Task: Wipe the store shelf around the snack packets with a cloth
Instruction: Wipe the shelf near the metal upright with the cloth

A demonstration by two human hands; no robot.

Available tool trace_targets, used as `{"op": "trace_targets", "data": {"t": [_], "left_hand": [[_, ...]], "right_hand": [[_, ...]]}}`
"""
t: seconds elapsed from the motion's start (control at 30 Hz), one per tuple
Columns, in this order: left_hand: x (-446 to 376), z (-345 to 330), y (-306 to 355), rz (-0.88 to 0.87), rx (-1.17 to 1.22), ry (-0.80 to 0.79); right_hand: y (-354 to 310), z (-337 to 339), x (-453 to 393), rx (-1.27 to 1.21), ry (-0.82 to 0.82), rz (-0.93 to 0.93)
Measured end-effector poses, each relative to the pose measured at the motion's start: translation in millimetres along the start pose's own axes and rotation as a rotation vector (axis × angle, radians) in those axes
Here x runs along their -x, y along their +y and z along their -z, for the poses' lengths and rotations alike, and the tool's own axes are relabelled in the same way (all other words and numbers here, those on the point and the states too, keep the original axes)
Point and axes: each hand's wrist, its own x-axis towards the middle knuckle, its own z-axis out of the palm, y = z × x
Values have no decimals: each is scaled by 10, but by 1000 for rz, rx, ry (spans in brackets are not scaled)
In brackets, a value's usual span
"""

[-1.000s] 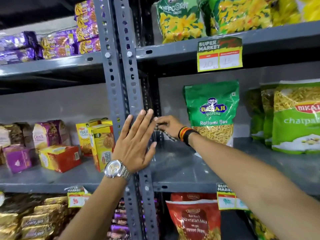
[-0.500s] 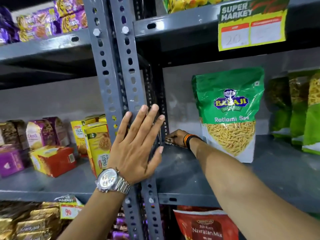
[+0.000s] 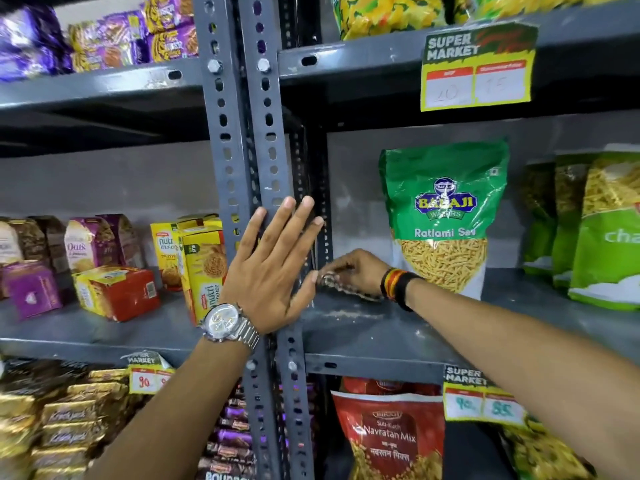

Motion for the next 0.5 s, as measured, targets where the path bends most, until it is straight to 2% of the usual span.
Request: {"op": "trace_targets", "data": {"t": [0.07, 0.2, 0.27, 0.5], "left_hand": [[-3, 10, -13, -6, -3, 6], [7, -38, -28, -28, 2, 17], [-2, -44, -21, -30, 2, 24], [16, 17, 15, -11, -6, -6]], "right_hand": [[38, -16, -108, -7, 82, -68], [488, -368, -341, 142, 16, -227], [609, -402, -411, 167, 1, -192], [-133, -181, 484, 30, -229, 105]]}}
